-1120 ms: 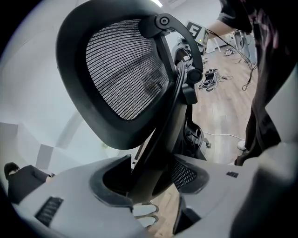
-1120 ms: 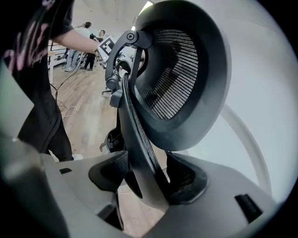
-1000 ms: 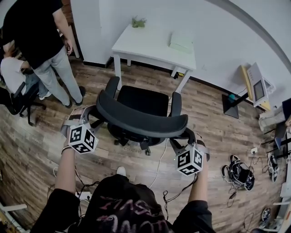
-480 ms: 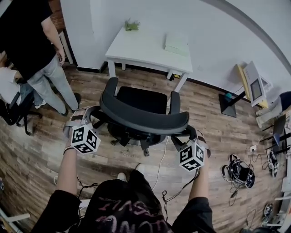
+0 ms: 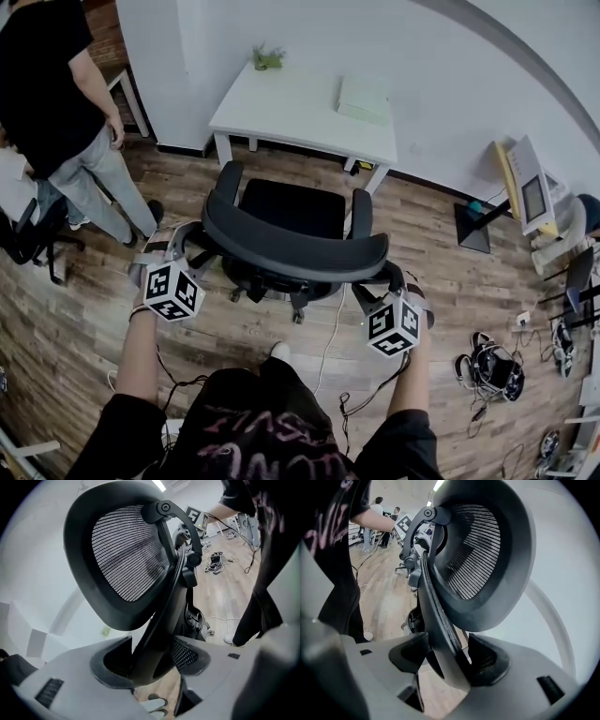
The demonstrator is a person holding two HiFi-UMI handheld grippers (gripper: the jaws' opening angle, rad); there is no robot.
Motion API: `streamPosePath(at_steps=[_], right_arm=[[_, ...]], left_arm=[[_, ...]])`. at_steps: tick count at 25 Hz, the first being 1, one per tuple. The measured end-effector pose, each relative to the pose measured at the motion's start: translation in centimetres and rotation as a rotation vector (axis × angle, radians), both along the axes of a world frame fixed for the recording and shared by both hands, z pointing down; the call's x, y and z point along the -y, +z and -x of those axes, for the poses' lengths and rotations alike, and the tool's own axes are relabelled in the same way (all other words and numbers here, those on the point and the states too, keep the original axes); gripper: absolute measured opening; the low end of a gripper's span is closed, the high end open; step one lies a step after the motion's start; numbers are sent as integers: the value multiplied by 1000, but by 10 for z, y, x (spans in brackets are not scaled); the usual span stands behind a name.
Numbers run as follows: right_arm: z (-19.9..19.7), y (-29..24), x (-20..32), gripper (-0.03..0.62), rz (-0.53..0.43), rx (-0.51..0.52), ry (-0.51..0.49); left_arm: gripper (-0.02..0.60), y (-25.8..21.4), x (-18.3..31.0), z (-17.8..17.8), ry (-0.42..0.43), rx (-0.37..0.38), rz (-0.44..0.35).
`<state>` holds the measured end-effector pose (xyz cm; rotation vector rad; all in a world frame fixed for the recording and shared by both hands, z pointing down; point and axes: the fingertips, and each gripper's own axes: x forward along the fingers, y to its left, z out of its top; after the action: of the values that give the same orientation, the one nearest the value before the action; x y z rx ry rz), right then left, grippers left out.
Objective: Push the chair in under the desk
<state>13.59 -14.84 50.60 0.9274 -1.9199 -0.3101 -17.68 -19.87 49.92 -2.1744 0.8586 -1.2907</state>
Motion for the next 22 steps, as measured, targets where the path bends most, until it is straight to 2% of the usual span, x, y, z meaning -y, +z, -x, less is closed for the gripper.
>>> streamPosePath(at_steps=[7, 22], right_arm=[[-20, -3, 48, 268, -19, -5, -13], [-50, -2, 127, 270, -39, -15, -23]], left_arm=[[262, -3, 46, -20, -35, 19, 1], [262, -2, 117, -48, -40, -16, -6]])
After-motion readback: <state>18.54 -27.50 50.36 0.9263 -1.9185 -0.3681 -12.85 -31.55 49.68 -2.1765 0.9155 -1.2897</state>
